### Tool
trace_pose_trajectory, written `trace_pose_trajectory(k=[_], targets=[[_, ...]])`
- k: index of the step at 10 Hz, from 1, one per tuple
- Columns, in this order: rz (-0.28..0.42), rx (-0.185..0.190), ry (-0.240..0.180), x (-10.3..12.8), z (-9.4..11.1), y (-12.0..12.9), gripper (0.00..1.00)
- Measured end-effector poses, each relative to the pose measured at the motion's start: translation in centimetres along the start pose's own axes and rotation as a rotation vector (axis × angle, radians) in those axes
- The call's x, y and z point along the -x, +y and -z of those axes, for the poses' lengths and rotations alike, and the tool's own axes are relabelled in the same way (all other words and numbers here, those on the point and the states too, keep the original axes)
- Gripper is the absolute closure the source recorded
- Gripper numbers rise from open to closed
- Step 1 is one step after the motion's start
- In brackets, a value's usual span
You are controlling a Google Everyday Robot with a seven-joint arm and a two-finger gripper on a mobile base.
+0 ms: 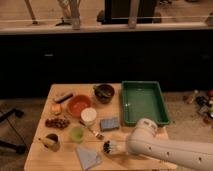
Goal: Place brush in red bowl
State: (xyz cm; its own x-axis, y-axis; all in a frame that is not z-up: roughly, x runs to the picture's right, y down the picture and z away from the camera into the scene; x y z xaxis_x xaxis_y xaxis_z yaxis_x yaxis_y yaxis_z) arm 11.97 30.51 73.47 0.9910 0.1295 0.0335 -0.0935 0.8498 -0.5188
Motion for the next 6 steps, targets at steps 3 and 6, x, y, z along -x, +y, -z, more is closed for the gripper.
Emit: trace_pose_trajectory(k=[3,6], targets=[[0.006,-0.018,-0.014,0.4,1.1,0.0,1.00],[-0.028,-0.063,-0.021,-0.3,3.0,-0.1,1.00]])
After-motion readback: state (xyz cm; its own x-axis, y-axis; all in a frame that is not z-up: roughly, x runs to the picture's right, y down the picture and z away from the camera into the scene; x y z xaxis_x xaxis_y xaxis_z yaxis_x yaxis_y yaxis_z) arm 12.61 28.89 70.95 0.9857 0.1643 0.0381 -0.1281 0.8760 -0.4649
